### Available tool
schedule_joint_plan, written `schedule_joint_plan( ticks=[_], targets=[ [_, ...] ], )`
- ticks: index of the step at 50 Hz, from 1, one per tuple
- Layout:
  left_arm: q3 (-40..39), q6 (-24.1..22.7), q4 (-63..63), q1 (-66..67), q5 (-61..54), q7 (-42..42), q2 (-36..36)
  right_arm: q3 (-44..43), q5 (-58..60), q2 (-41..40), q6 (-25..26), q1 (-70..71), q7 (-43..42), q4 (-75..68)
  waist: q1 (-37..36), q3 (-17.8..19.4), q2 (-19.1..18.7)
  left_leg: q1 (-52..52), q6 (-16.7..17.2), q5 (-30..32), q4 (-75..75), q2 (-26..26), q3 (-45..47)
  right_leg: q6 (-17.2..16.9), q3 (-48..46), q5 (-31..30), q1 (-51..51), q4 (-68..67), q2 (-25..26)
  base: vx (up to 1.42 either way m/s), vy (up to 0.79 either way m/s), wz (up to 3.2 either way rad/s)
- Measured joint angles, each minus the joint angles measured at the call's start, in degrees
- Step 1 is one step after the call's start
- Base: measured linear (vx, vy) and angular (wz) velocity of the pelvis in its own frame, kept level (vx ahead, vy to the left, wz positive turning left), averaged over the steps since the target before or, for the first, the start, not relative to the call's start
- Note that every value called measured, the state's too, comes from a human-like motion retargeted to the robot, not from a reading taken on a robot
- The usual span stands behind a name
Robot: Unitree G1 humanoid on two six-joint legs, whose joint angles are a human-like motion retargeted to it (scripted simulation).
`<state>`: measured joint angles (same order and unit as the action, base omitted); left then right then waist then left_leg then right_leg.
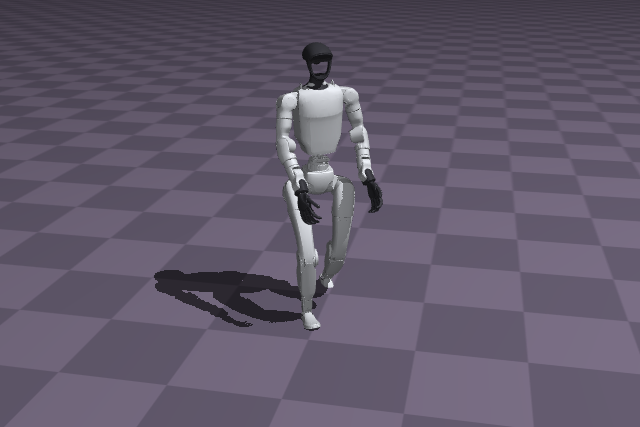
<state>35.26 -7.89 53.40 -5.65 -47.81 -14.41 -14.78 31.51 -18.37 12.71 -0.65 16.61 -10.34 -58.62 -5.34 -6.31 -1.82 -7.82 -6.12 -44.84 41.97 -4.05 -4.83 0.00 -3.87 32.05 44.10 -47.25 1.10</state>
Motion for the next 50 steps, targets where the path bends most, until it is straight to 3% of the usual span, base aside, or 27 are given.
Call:
schedule_joint_plan(
  ticks=[7, 14, 27, 35, 44, 50],
  targets=[
    [0.5, 0.5, -6.0, -4.3, -2.4, 0.9, 5.0, -0.1, 0.7, 2.9, -0.5, 3.6, -0.1, 2.0, 0.0, -0.3, -1.9, -1.5, 1.2, -0.3, 4.5, 3.0, 0.6, 1.0, -1.1, 1.4, -0.8, 0.3, 2.2, 0.07, -0.05, 0.03],
    [-0.2, -0.8, -9.3, -10.3, -5.9, -0.9, 5.4, 0.1, 1.3, 5.7, -0.9, 3.9, -0.3, 3.4, 2.1, -0.6, -4.4, -2.7, 1.9, -0.5, 5.3, 5.7, 0.7, 1.5, -2.3, 1.0, -1.2, 2.1, 3.6, 0.02, -0.02, 0.08],
    [-2.3, -5.6, -16.7, -24.3, -12.7, -5.3, 6.0, 0.2, 2.8, 6.7, 0.6, -0.9, 0.6, 1.1, 6.5, -0.9, -5.7, -2.0, 0.3, -0.2, -3.2, 4.6, -1.1, 1.7, -2.6, -1.9, 0.5, 3.0, 0.4, -0.05, -0.01, 0.30],
    [-2.1, -3.7, -18.9, -15.5, -8.4, -5.0, 5.8, -0.2, 5.9, 6.3, 0.8, 0.5, -0.1, -0.3, 5.2, -1.1, -3.9, -1.8, -1.5, 0.1, -6.0, 2.5, -0.1, 1.2, -1.2, -3.7, 1.8, 1.6, -2.2, -0.08, 0.04, 0.20],
    [-2.1, -1.9, -19.6, 1.2, -0.9, -3.3, 4.0, -2.1, 7.8, 6.2, -0.4, 2.7, -1.6, 2.5, 0.5, -3.2, -3.0, -4.8, -2.4, 0.3, -4.6, 3.1, 0.7, 0.1, 1.1, -8.5, 1.4, 5.8, -1.0, -0.03, 0.02, 0.04],
    [-3.1, -1.6, -20.6, 5.3, 0.3, -2.0, 3.2, -2.7, 7.8, 6.7, -0.8, 1.9, -1.7, 2.3, -1.5, -4.6, -2.3, -6.2, -2.7, 0.4, -3.9, 3.3, 0.2, 0.5, 1.4, -9.6, 1.3, 7.1, -1.0, -0.01, 0.01, 0.15]
  ],
)
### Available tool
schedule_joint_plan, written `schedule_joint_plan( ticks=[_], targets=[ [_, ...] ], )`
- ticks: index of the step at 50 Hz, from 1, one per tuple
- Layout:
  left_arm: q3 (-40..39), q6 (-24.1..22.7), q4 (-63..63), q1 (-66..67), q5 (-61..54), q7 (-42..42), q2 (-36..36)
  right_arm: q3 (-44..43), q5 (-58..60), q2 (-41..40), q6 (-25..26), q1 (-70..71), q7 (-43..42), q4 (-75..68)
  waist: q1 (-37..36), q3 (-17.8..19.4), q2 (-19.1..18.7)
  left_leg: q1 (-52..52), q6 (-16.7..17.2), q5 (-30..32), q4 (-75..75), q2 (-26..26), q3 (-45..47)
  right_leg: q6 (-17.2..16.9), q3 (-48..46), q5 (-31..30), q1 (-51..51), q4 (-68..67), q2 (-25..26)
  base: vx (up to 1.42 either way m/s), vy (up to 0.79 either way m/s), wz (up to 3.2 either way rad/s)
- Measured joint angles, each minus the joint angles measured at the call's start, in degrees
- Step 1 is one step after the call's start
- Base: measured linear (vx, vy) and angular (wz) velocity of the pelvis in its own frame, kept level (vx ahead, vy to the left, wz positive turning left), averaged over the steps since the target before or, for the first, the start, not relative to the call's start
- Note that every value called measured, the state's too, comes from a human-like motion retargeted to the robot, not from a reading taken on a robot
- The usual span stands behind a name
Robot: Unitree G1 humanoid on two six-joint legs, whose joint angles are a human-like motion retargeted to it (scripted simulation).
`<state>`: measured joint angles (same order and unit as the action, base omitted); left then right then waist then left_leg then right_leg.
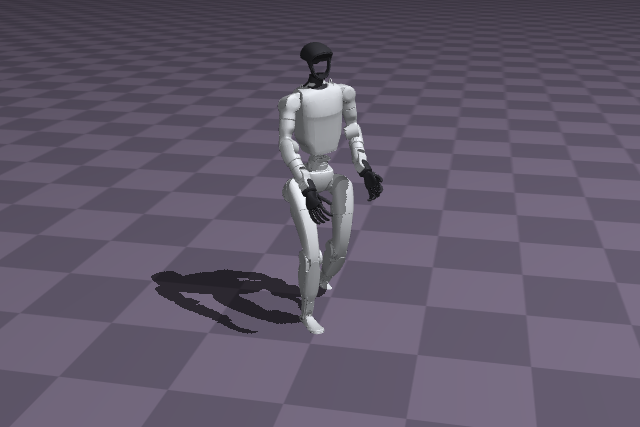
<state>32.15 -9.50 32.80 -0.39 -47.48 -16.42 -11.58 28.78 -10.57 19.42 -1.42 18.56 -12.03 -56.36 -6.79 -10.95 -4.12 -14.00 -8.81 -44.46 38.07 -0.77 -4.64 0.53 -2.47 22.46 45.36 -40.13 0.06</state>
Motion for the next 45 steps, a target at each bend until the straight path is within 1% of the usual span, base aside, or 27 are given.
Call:
schedule_joint_plan(
  ticks=[5, 13, 17, 23, 27, 33, 40, 45],
  targets=[
    [0.6, -0.1, 0.1, -1.3, -0.6, 0.8, -0.3, 1.0, -0.7, -0.1, 0.0, -1.1, 0.6, -0.6, -0.5, -1.0, 0.4, -1.2, 0.4, -0.5, 1.4, 0.4, -0.7, 1.0, -0.6, 0.4, 0.6, -1.1, -0.4, 0.01, 0.01, 0.27],
    [0.8, -1.1, 2.8, -15.1, -1.4, 1.6, 0.6, 5.5, -0.8, -0.8, 0.6, -1.0, 4.1, 0.1, 1.1, -2.8, 0.7, -2.2, 1.2, 0.1, -0.7, 0.8, -3.1, 2.9, -2.1, 1.6, 1.2, -0.8, -1.6, 0.03, -0.02, 0.32],
    [0.4, -1.8, 4.8, -21.5, -0.9, 1.4, 0.7, 7.7, 0.2, -0.7, 0.9, -1.0, 5.1, 0.8, 2.0, -3.0, 0.5, -2.3, 1.5, 0.2, -1.3, 1.0, -3.9, 3.7, -2.8, 2.6, 1.5, -1.6, -2.0, 0.02, -0.04, 0.30],
    [-0.7, -2.1, 6.5, -25.0, 1.7, 1.3, 1.0, 8.7, 2.8, -0.4, 1.1, -1.0, 4.8, 0.9, 2.7, -2.8, 0.6, -1.9, 1.6, 0.3, -2.0, 1.4, -4.7, 4.8, -3.6, 4.6, 1.4, -3.2, -2.8, 0.02, -0.04, 0.32],
    [-1.3, -1.7, 6.4, -23.2, 4.2, 2.1, 0.7, 7.8, 4.5, -0.2, 0.9, -1.1, 4.2, 0.2, 2.3, -2.6, 0.9, -1.4, 1.4, 0.6, -2.7, 1.7, -5.4, 5.6, -4.3, 5.7, 1.1, -4.2, -3.5, 0.03, -0.03, 0.39],
    [-1.8, -0.3, 7.2, -14.8, 9.9, 3.8, -0.1, 4.8, 6.1, 0.1, 0.4, -0.7, 2.7, -1.2, 1.0, -2.6, 1.9, -1.3, 0.6, 0.9, -3.3, 1.9, -6.3, 6.8, -5.2, 7.2, 1.0, -6.2, -4.9, 0.02, -0.02, 0.44],
    [-2.6, 1.5, 13.1, -5.0, 18.8, 5.3, -0.8, 1.7, 8.0, 0.8, -0.4, -0.8, 1.1, -2.4, -0.6, -3.2, 2.8, -2.4, -0.4, 1.0, -2.7, 2.2, -7.2, 8.0, -6.0, 8.2, 1.0, -8.0, -6.6, 0.01, -0.01, 0.48],
    [-3.5, 2.1, 17.7, -1.1, 24.3, 6.2, -0.9, 0.3, 9.4, 1.5, -1.0, -1.3, 0.3, -2.7, -1.3, -4.1, 2.8, -4.0, -0.7, 1.1, -1.9, 2.8, -7.9, 8.9, -6.9, 8.3, 0.8, -7.9, -7.2, 0.01, 0.00, 0.46]
  ],
)
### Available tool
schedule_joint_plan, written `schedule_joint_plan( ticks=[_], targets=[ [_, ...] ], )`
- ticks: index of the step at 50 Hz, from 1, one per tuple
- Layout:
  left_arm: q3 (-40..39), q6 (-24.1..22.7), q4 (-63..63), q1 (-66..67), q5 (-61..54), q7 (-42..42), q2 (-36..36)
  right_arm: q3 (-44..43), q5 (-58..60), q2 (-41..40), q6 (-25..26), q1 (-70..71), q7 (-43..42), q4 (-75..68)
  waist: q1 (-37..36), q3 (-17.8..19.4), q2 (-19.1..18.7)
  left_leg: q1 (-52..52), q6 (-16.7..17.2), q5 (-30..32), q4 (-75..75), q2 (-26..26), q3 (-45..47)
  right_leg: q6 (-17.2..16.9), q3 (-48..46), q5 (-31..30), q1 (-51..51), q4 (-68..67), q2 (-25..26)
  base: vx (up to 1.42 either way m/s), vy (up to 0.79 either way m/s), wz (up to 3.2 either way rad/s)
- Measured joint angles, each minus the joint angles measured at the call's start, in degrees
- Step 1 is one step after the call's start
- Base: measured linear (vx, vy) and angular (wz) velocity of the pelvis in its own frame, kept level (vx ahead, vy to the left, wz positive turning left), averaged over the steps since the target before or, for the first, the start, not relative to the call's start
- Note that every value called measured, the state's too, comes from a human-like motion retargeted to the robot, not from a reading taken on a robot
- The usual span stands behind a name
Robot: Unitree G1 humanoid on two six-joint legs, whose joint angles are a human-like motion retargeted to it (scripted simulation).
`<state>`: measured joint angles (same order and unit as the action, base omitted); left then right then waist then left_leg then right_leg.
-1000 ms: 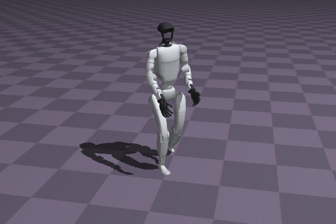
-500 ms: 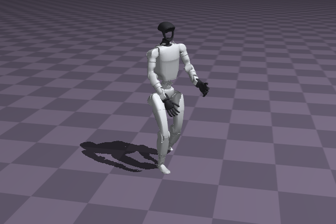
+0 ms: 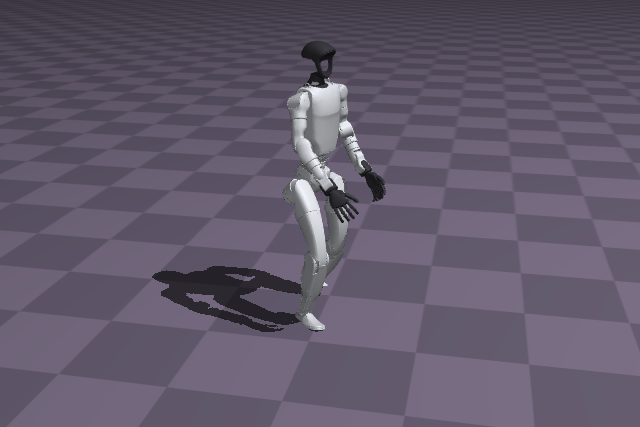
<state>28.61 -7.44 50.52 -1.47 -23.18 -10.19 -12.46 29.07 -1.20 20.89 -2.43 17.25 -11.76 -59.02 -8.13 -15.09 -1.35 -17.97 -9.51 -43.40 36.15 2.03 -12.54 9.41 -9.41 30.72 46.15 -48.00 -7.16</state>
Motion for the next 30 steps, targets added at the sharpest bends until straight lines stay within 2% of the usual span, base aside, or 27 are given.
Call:
schedule_joint_plan(
  ticks=[13, 22, 30],
  targets=[
    [1.3, -0.8, 5.2, -3.9, 7.2, 1.2, 0.4, 0.7, 0.5, -0.7, -2.0, -1.8, -1.3, 1.2, -0.1, -2.7, -1.1, -4.5, 0.5, -0.1, 1.8, 2.2, -2.5, 3.5, -2.5, 0.4, -0.4, 0.0, -0.8, 0.02, 0.00, 0.50],
    [2.1, -3.3, 1.8, -14.1, 5.2, 2.6, -0.6, 4.0, -0.8, -4.0, -2.6, -3.4, 2.0, 2.6, 1.0, -4.1, -1.7, -7.0, 2.1, 0.4, 1.1, 4.3, -4.6, 5.5, -4.8, 1.0, -1.8, 0.3, -1.4, 0.02, -0.02, 0.65],
    [1.6, -3.5, 0.2, -16.0, 3.3, 5.2, -0.5, 4.0, -2.7, -5.0, -1.6, -7.0, 5.1, -0.4, 1.3, -4.0, -1.5, -9.2, 3.4, 1.8, 1.8, 5.5, -6.4, 5.6, -6.6, -0.1, -3.8, -2.3, -3.8, 0.01, 0.01, 0.92]
  ],
)
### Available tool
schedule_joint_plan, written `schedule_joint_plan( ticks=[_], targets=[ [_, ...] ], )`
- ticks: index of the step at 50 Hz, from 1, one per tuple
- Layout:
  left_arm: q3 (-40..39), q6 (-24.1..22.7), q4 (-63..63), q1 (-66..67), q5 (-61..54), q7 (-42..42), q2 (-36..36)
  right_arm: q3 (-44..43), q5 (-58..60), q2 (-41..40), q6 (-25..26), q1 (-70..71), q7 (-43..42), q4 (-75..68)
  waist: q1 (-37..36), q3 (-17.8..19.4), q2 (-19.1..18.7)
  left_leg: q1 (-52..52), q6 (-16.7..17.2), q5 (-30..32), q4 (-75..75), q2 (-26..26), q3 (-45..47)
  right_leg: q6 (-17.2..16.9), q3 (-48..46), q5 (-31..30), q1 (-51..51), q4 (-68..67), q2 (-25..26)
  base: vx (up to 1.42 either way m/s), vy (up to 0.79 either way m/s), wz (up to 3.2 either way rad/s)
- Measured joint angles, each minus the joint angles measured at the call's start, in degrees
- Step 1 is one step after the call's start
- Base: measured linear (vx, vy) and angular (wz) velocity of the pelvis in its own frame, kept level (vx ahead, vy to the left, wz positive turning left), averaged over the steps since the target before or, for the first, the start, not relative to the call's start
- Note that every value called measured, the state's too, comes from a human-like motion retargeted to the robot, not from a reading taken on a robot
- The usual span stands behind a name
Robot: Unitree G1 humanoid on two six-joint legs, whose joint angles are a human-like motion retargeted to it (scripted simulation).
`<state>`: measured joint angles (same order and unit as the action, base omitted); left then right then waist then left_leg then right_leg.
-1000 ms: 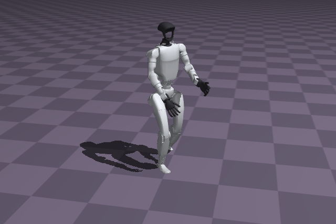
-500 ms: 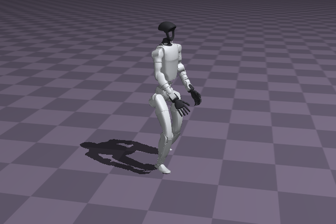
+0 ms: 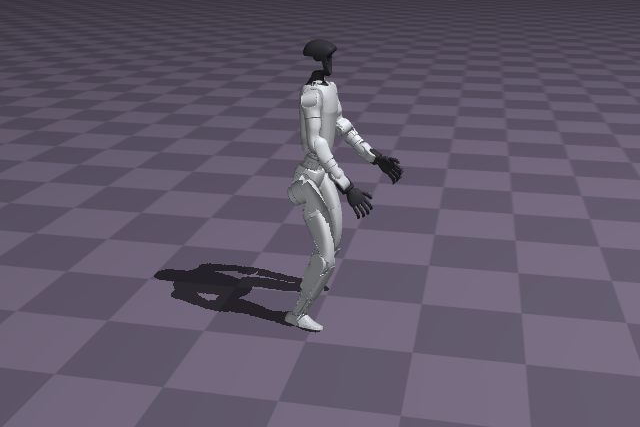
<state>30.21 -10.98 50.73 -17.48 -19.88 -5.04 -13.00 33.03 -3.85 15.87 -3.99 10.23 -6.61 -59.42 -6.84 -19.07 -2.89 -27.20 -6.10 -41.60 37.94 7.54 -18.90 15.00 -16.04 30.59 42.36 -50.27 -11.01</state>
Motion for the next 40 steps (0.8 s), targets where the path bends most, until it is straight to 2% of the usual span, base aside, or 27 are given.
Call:
schedule_joint_plan(
  ticks=[2, 10, 16, 20, 23, 25, 28, 30, 34, 40],
  targets=[
    [-0.4, 0.5, 0.4, 1.1, 0.0, 0.9, -0.3, -0.3, -0.8, -0.3, 0.2, -0.3, 0.8, -1.5, 1.4, -1.1, 1.1, 1.6, 0.7, 4.2, -8.6, 0.0, -0.5, 0.0, 0.2, -0.1, 0.9, -1.0, -2.2, 0.06, -0.02, 1.52],
    [-0.3, 2.8, 4.8, 6.1, 2.2, 1.9, 0.2, -2.4, -3.8, -1.6, 0.9, -2.6, 0.9, -3.7, 2.3, 0.1, 4.0, 0.3, 2.4, 10.8, -14.5, -2.8, -0.5, 0.0, -0.1, -4.1, 0.9, -9.5, -10.3, -0.03, 0.02, 1.65],
    [-1.0, 3.8, 7.8, 10.3, 3.6, 1.4, -0.7, -3.2, -5.7, -0.7, 0.0, 0.8, 0.2, -0.8, 3.7, 0.9, 7.1, 3.5, 3.6, 20.3, -29.0, -6.7, 0.1, 0.0, 2.6, -11.0, 3.0, -18.2, -18.0, -0.10, 0.05, 2.10],
    [-2.6, 4.1, 9.3, 12.5, 3.9, 0.6, -2.1, -3.0, -6.0, 0.7, -0.8, 2.6, -0.4, 1.1, 4.4, 2.4, 9.2, 6.5, 5.0, 28.3, -38.6, -10.2, -0.7, -0.1, 6.0, -17.0, 4.6, -22.8, -20.9, -0.18, 0.07, 2.05],
    [-4.2, 4.0, 10.2, 13.7, 4.0, -0.1, -3.2, -2.7, -5.7, 1.6, -1.2, 3.4, -1.0, 1.9, 4.8, 4.1, 10.6, 6.2, 6.7, 31.3, -38.8, -14.1, -2.3, -1.3, 9.5, -17.0, 5.6, -22.5, -17.9, -0.22, -0.04, 2.17],
    [-5.4, 3.9, 10.6, 14.2, 4.1, -0.5, -3.8, -2.4, -5.4, 2.1, -1.5, 3.5, -1.4, 2.1, 5.2, 5.1, 11.7, 5.4, 8.4, 33.9, -39.0, -17.1, -4.4, -5.5, 14.4, -11.3, 6.2, -19.6, -10.3, -0.20, -0.14, 2.63],
    [-7.0, 3.6, 10.9, 14.7, 4.3, -1.0, -4.4, -2.2, -5.1, 2.5, -1.8, 2.9, -1.8, 1.7, 6.2, 6.4, 12.9, 4.6, 10.7, 37.3, -39.3, -21.4, -8.5, -14.8, 25.6, -1.8, 6.5, -14.5, 3.2, -0.13, -0.03, 2.56],
    [-7.6, 3.5, 10.8, 14.9, 4.5, -1.3, -4.7, -2.1, -5.1, 2.5, -2.0, 2.1, -2.0, 1.4, 6.6, 7.2, 13.7, 4.5, 11.8, 39.6, -39.8, -24.0, -10.5, -18.0, 29.9, -0.3, 7.1, -13.2, 7.2, -0.10, 0.08, 1.99],
    [-8.8, 3.0, 9.7, 13.7, 4.3, -2.4, -4.8, -1.7, -5.7, 1.7, -2.4, 0.2, -2.1, 1.3, 6.6, 8.6, 14.3, 4.5, 14.5, 42.2, -40.0, -26.9, -13.7, -19.9, 32.7, -0.1, 6.3, -13.6, 10.1, -0.06, 0.06, 1.64],
    [-10.2, 2.3, 7.7, 11.8, 3.1, -5.0, -4.0, -1.4, -7.3, 0.5, -2.5, -3.0, -2.0, 1.7, 5.8, 10.8, 14.5, 4.6, 18.2, 44.9, -40.1, -29.8, -18.9, -19.9, 33.6, 0.3, 2.8, -12.0, 11.4, -0.02, 0.01, 1.50]
  ],
)
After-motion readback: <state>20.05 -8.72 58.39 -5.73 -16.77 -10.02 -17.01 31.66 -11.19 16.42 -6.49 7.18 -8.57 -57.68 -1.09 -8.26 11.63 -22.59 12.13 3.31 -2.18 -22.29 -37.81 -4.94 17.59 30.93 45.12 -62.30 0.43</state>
